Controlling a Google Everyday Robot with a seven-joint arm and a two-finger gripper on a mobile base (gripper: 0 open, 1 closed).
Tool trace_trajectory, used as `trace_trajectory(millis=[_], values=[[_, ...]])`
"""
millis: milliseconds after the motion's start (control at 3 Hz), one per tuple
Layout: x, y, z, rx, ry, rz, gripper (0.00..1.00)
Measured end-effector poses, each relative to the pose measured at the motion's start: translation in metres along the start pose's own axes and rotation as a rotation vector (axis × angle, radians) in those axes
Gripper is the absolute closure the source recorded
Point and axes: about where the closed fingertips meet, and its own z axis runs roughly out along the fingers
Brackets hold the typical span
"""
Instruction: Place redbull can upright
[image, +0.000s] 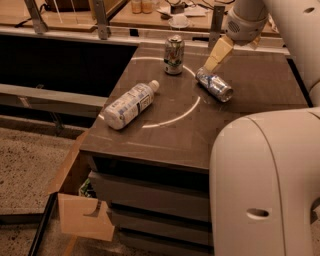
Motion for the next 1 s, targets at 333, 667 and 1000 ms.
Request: trace_trajectory(millis=[333, 667, 1000], values=[[-0.005, -0.004, 0.015, -0.002, 0.02, 0.038, 0.0], [-0.013, -0.001, 0.029, -0.02, 0.03, 0.073, 0.0], [-0.021, 0.003, 0.041, -0.042, 0.03, 0.091, 0.0]])
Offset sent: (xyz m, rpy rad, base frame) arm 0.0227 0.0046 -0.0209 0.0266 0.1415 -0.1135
